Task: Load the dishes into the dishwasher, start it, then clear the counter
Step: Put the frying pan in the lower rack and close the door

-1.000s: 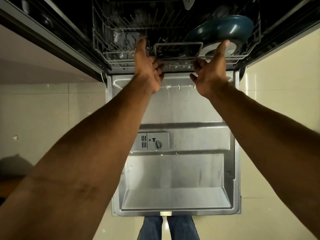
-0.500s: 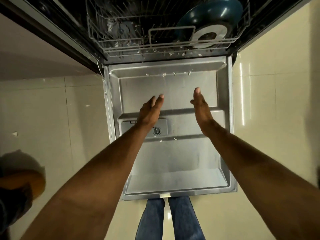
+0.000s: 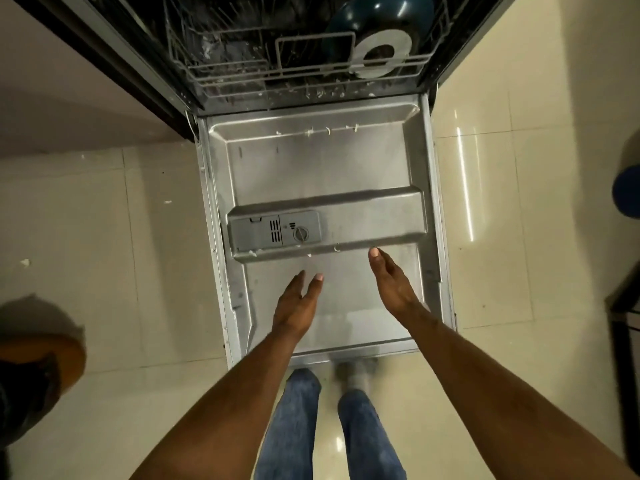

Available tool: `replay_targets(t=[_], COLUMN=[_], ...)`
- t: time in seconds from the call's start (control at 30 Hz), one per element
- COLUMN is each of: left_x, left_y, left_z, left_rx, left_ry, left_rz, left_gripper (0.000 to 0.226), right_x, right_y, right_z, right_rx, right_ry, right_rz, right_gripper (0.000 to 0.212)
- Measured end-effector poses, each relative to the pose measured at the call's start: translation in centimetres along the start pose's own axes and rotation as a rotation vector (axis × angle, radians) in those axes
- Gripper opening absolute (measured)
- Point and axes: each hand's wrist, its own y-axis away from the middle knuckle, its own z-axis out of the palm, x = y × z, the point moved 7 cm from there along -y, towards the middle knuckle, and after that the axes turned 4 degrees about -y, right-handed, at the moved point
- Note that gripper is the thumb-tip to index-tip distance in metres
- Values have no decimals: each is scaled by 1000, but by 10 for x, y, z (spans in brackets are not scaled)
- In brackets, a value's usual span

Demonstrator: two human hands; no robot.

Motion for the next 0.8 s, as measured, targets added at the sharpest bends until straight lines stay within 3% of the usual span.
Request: replay_targets(t=[0.33, 0.53, 0.67, 0.8], left_x=[-89, -139, -175, -202], left_y=[41, 52, 56, 53], left_z=[44, 76, 100, 119], left_rx=[144, 210, 235, 235], left_ry=[209, 426, 835, 1075], left_rz=[-110, -233, -482, -573], left_gripper=[69, 64, 69, 74], right_x=[99, 171, 211, 242], right_y=[42, 60, 71, 72], right_z=[6, 7, 6, 14], right_rx=[48, 95, 145, 222], right_ry=[-211, -357, -510, -647], right_rz=[108, 244, 333, 406], right_gripper=[58, 66, 69, 71])
